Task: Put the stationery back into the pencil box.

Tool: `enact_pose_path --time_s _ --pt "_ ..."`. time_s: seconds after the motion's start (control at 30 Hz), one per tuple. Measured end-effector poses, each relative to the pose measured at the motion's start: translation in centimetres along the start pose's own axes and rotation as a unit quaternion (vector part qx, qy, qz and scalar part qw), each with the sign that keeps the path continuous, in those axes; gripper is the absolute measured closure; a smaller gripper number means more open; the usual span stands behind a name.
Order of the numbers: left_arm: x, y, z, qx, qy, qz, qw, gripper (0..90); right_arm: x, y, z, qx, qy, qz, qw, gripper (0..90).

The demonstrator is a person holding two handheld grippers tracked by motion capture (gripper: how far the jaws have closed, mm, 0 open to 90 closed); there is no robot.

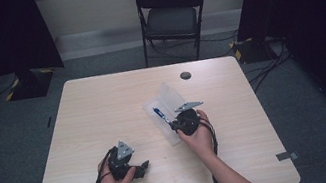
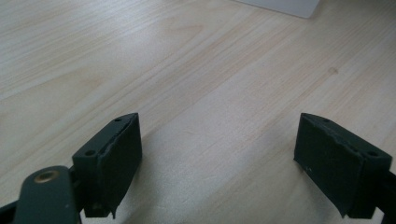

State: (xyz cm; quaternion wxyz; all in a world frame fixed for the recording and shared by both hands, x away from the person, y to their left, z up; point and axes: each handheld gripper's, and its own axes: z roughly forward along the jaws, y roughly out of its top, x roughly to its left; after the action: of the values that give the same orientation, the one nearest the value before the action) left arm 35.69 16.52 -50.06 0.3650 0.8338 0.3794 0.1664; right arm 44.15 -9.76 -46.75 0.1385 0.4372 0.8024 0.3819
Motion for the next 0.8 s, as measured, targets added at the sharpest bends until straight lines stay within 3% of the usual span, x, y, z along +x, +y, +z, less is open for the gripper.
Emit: enact_pose_path --time_s 0.8 --pt "0.0 0.0 0.0 0.0 0.0 0.0 1.0 14.9 0.4 -0.6 1.2 0.017 -0.003 0.0 0.9999 80.9"
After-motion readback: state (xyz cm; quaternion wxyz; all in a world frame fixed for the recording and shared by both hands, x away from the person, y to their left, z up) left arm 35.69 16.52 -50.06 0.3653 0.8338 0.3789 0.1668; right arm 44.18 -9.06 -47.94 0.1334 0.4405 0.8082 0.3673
